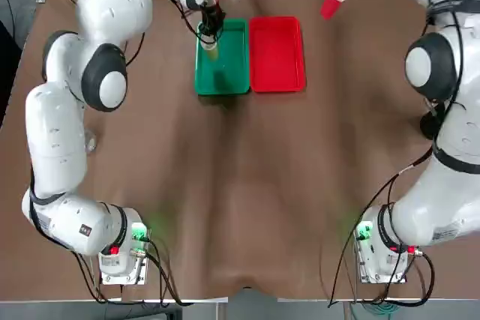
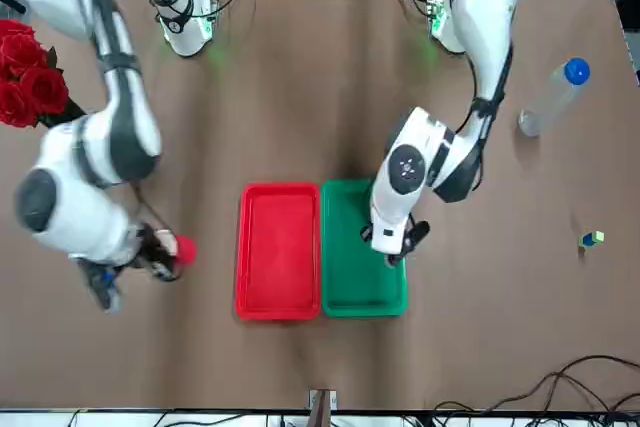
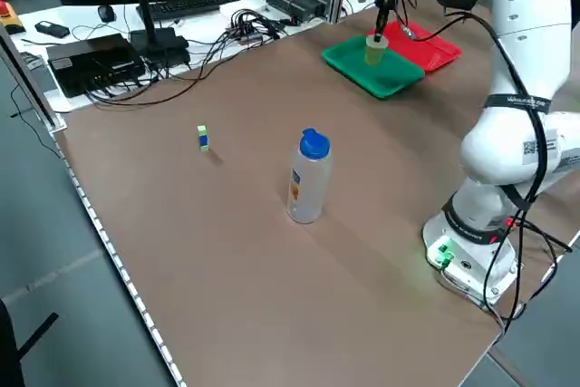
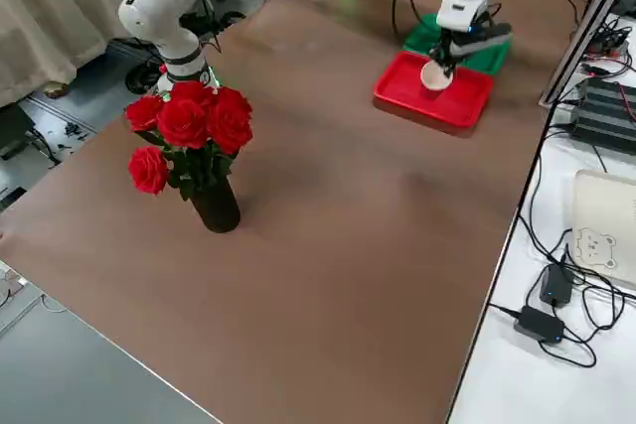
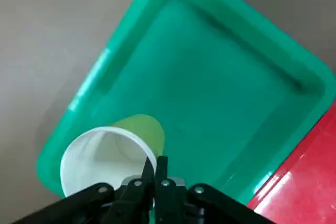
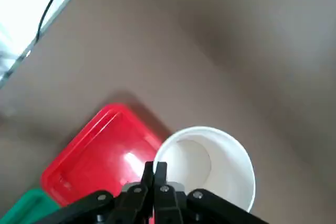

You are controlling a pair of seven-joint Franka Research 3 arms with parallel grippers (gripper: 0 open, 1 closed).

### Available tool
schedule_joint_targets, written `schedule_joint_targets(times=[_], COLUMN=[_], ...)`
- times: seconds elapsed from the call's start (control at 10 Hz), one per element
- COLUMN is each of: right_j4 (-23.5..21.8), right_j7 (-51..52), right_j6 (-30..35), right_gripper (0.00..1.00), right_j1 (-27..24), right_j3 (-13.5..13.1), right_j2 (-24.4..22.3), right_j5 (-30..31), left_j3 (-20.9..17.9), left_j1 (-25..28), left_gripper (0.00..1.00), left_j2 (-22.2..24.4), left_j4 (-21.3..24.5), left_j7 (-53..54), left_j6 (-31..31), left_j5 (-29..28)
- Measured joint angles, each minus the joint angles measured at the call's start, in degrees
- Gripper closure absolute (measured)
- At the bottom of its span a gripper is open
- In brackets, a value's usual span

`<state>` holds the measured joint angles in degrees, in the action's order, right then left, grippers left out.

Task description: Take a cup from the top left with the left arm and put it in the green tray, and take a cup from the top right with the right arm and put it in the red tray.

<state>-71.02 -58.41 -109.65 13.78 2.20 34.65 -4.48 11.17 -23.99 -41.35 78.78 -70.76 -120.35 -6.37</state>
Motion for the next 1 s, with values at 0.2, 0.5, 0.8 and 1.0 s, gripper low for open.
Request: schedule_joint_targets(times=[0.2, 0.5, 0.8, 1.0], right_j4=[-1.7, -3.3, -3.6, -3.6], right_j7=[-5.7, -9.2, -9.8, -9.8], right_j6=[-5.0, -12.8, -17.6, -18.1], right_gripper=[0.98, 0.98, 0.98, 0.97], right_j1=[5.7, 12.1, 14.5, 14.6], right_j3=[-0.1, -0.5, -0.9, -1.0], right_j2=[1.3, 6.7, 11.5, 12.3], right_j5=[0.0, 0.6, 3.3, 4.0], left_j3=[-0.3, -1.3, -2.2, -2.5], left_j1=[-1.3, -1.3, -1.4, -1.4], left_gripper=[0.98, 0.93, 0.75, 0.43], left_j2=[-1.5, -1.7, -2.4, -2.3], left_j4=[-0.5, -0.7, -0.7, -1.4], left_j7=[-0.6, -0.6, -0.6, -0.6], left_j6=[-1.0, -1.9, -3.4, -3.8], left_j5=[0.0, -0.2, -0.2, -0.3])
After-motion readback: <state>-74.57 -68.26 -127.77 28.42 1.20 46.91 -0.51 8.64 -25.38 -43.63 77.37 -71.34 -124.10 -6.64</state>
